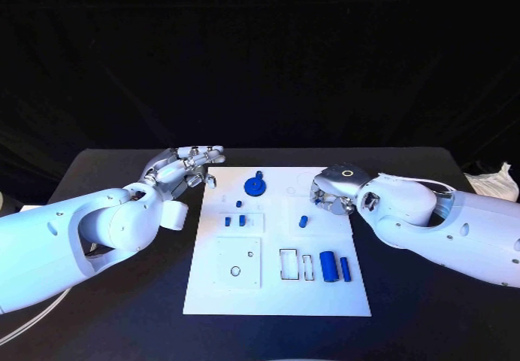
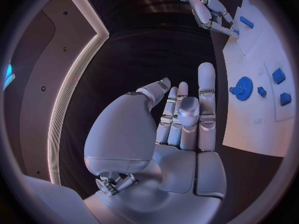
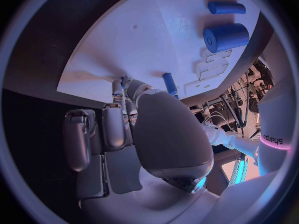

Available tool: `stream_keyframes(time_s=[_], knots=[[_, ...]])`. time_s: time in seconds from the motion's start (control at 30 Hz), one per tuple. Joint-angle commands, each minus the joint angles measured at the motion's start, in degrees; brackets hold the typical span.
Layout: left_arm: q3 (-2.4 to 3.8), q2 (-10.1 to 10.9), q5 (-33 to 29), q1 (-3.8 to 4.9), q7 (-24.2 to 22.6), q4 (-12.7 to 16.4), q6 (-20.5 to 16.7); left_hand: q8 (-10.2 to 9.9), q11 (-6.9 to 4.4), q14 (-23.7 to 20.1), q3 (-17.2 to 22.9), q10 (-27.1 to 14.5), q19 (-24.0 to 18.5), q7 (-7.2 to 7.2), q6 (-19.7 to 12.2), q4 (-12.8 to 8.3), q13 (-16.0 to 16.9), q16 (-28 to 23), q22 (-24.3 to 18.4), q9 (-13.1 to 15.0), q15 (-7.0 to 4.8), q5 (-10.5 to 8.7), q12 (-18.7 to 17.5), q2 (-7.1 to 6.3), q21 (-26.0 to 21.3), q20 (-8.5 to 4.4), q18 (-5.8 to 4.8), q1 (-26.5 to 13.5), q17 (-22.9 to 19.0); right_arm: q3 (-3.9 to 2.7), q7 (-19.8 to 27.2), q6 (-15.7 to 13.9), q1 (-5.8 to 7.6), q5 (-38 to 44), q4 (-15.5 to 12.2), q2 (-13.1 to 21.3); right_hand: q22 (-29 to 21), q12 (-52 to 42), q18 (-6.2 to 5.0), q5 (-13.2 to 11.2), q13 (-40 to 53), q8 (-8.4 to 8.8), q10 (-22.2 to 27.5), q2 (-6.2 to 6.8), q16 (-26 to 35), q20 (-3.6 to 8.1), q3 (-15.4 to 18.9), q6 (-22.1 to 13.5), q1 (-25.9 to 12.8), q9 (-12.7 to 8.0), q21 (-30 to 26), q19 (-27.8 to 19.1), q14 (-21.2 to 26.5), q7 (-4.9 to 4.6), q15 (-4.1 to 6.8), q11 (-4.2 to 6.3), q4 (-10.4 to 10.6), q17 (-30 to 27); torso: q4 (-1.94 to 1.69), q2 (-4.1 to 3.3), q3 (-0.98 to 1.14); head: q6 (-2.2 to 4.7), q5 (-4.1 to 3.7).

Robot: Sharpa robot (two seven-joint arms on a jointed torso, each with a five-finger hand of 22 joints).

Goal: Assemble the parts on the task board

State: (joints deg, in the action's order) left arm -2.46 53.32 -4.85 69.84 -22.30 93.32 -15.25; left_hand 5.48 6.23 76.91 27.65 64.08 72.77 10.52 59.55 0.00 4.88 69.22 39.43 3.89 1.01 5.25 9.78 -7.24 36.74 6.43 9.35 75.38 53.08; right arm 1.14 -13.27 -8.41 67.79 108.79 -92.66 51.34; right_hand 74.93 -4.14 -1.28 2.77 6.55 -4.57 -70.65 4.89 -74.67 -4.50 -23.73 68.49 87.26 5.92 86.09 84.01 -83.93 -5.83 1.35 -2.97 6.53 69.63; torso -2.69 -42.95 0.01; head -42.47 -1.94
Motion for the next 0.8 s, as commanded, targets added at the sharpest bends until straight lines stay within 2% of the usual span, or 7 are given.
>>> stream_keyframes(time_s=[0.03,0.43,0.6,0.8], knots=[[0.02,0.02,-0.24,0.00,-0.14,0.10,0.71,0.13,-0.02,-0.24,-0.17,-0.43,0.03,0.00,-0.50,-0.32,0.09,-0.12,-0.10,-0.05,0.06,-0.16,0.31,0.33,-0.22,0.09,1.06,0.35,-0.11,-0.20,-0.44,-2.66,0.01,0.87,-0.70,0.14,10.15,0.02,0.06,0.14,0.04,-0.08,-1.06,-0.62,0.35,0.36,-0.32,0.44,-0.14,0.02,0.36,3.87,-3.07,0.05,0.37,0.53,-0.21,-0.06,-0.03,0.02,-0.07,0.06,-0.08],[0.02,0.05,-0.24,0.00,0.03,0.10,0.71,0.04,0.18,-0.31,-0.38,-1.16,0.08,0.21,-1.02,-0.49,0.09,-0.07,-0.19,-0.07,0.20,-0.16,0.62,0.32,-0.33,0.19,1.03,0.30,-0.30,-0.75,-0.52,-3.06,0.11,0.06,-2.34,1.46,10.11,0.20,0.05,0.11,-0.10,0.01,-1.12,-0.44,0.41,0.35,-0.53,0.43,-0.62,0.08,0.33,3.85,-3.05,-0.03,0.32,0.43,-0.32,-0.21,0.01,0.05,-0.05,-0.01,0.01],[0.02,0.09,-0.24,0.00,0.02,0.07,0.64,0.03,0.23,-0.33,-0.45,-1.36,0.09,0.26,-1.17,-0.53,0.09,-0.04,-0.21,-0.07,0.25,-0.17,0.72,0.33,-0.37,0.22,1.03,0.28,-0.34,-1.07,-0.42,-3.36,0.22,-0.81,-4.76,2.80,10.15,0.22,0.06,0.11,-0.12,0.02,-1.12,-0.41,0.38,0.35,-0.55,0.44,-0.68,0.09,0.35,3.87,-3.06,-0.04,0.32,0.42,-0.34,-0.18,-0.05,0.02,-0.06,-0.04,-0.03],[0.02,0.13,-0.24,-0.01,-0.06,0.01,0.66,0.02,0.30,-0.38,-0.53,-1.61,0.10,0.33,-1.35,-0.57,0.10,-0.04,-0.25,-0.07,0.30,-0.17,0.85,0.33,-0.41,0.26,1.02,0.25,-0.43,-1.47,0.35,-6.01,0.26,-1.62,-9.10,3.59,10.15,0.28,0.06,0.13,-0.18,0.07,-1.12,-0.32,0.41,0.34,-0.68,0.41,-0.72,0.11,0.35,3.87,-3.04,-0.08,0.33,0.39,-0.49,-0.25,0.06,0.04,-0.06,-0.01,0.37]])
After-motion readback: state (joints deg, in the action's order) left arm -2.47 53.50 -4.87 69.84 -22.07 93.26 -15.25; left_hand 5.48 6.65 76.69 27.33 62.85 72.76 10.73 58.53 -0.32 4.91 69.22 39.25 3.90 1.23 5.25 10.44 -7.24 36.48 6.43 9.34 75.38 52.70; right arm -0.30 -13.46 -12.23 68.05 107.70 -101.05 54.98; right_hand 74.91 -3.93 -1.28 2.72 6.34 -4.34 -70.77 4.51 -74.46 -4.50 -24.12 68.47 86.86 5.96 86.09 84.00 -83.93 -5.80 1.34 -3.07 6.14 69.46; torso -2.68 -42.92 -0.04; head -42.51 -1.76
